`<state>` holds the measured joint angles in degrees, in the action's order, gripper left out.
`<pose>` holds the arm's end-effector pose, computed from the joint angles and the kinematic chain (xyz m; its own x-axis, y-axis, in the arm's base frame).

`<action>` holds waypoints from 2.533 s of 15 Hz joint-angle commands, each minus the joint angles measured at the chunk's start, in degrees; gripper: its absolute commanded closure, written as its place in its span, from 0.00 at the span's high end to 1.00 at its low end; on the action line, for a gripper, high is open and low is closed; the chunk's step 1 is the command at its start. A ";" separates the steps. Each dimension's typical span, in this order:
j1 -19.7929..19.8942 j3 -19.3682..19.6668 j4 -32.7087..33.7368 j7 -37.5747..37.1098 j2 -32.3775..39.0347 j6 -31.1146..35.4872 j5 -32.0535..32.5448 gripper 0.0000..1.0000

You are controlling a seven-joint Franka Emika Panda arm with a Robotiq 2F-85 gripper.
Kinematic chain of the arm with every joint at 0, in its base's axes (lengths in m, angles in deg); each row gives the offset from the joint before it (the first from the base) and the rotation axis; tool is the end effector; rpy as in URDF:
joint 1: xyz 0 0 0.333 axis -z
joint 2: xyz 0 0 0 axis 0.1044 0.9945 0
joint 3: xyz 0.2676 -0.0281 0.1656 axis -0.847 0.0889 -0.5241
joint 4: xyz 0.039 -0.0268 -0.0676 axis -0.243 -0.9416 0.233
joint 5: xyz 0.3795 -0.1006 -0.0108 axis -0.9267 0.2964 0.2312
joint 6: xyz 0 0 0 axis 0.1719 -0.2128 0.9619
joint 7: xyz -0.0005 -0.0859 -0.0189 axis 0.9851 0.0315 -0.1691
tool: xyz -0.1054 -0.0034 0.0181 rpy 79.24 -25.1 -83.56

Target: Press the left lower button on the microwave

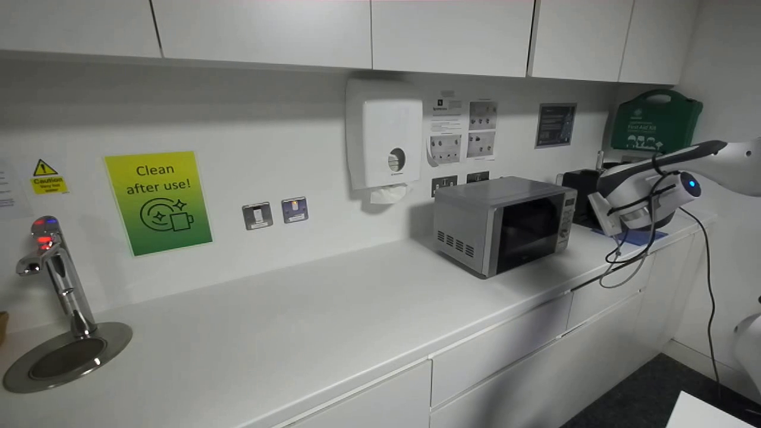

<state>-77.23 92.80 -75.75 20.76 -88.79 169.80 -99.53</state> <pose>0.4003 -0.4628 0.3925 -0.3579 -0.9226 0.1442 -0.5531 0.0851 -0.8287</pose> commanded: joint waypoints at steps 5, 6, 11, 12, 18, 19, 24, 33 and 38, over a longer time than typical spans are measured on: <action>-7.66 6.80 3.88 -0.90 -1.62 1.75 -0.36 0.00; -8.26 7.24 4.29 -0.72 -2.15 1.94 -0.13 0.00; -8.04 5.65 5.78 -0.88 -6.32 3.39 3.08 0.00; -7.97 5.19 6.12 -0.43 -7.56 4.27 4.11 0.00; -7.90 4.01 6.01 0.73 -12.46 7.65 7.93 0.00; -7.87 3.86 5.95 0.90 -13.17 7.99 8.50 0.00; -8.08 3.40 6.00 1.27 -15.52 8.68 10.09 0.00; -8.48 2.62 7.84 1.17 -16.41 8.33 10.37 0.00; -8.94 3.14 9.18 1.06 -16.37 8.23 10.04 0.00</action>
<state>-84.75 96.07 -69.70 20.71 -102.44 176.39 -89.81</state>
